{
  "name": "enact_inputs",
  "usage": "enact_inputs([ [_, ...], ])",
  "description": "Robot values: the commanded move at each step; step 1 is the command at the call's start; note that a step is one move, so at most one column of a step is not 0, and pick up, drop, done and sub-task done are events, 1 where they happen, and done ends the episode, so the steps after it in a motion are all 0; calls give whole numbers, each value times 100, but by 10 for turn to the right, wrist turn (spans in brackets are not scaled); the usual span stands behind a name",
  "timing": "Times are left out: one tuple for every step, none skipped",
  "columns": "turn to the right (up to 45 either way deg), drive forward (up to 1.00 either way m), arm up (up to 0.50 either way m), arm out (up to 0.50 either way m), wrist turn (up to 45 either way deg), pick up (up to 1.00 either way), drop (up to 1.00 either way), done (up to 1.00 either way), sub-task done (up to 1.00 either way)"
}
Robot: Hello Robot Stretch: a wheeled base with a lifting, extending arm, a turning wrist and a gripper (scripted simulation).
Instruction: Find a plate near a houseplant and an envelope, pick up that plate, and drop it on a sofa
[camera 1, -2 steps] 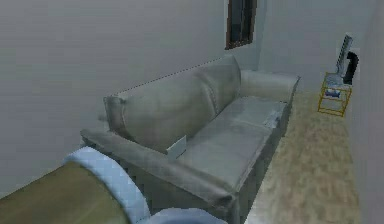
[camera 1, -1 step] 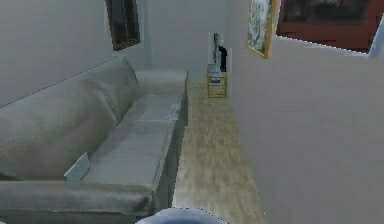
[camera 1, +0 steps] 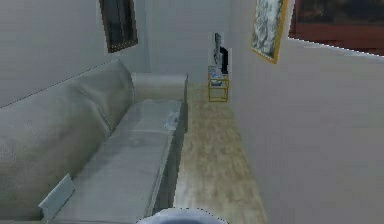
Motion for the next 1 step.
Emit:
enact_inputs([
  [90, 0, 0, 0, 0, 0, 0, 0, 0],
])
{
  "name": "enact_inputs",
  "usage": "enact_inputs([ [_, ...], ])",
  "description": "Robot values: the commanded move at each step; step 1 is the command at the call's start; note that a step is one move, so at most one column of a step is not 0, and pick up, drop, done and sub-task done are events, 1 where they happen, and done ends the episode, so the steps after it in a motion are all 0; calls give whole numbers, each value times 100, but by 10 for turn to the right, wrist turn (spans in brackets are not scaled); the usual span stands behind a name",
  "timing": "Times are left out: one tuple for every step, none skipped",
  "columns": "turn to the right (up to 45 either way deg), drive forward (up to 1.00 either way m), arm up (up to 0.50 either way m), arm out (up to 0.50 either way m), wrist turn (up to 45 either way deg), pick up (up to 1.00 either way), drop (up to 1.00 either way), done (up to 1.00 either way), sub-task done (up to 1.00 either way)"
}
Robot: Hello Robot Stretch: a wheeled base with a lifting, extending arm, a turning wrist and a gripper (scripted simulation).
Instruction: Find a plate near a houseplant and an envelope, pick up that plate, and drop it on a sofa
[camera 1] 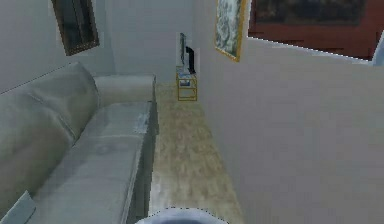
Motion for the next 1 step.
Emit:
enact_inputs([
  [0, 25, 0, 0, 0, 0, 0, 0, 0],
])
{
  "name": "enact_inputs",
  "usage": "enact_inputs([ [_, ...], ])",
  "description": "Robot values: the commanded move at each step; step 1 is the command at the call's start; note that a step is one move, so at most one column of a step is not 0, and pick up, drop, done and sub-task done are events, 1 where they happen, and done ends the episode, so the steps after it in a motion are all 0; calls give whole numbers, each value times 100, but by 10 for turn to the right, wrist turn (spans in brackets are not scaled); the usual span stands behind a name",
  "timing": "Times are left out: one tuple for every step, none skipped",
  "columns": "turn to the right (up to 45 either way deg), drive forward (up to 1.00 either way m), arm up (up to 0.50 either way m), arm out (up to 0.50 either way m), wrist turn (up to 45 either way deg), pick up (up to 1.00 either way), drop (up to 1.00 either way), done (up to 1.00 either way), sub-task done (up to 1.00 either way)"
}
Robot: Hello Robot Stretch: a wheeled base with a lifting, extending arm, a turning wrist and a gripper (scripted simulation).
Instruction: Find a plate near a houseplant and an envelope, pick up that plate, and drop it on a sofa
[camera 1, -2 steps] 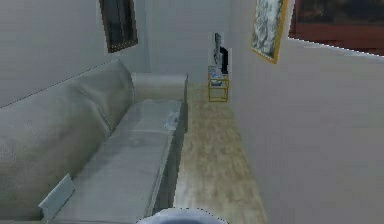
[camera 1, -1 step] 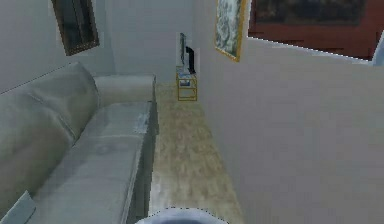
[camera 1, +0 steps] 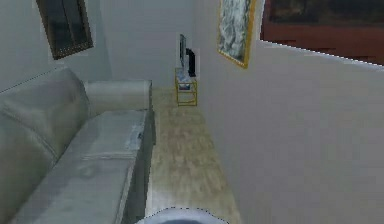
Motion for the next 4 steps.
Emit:
enact_inputs([
  [-30, 0, 0, 0, 0, 0, 0, 0, 0],
  [0, 100, 0, 0, 0, 0, 0, 0, 0],
  [-60, 0, 0, 0, 0, 0, 0, 0, 0],
  [0, 25, 0, 0, 0, 0, 0, 0, 0],
])
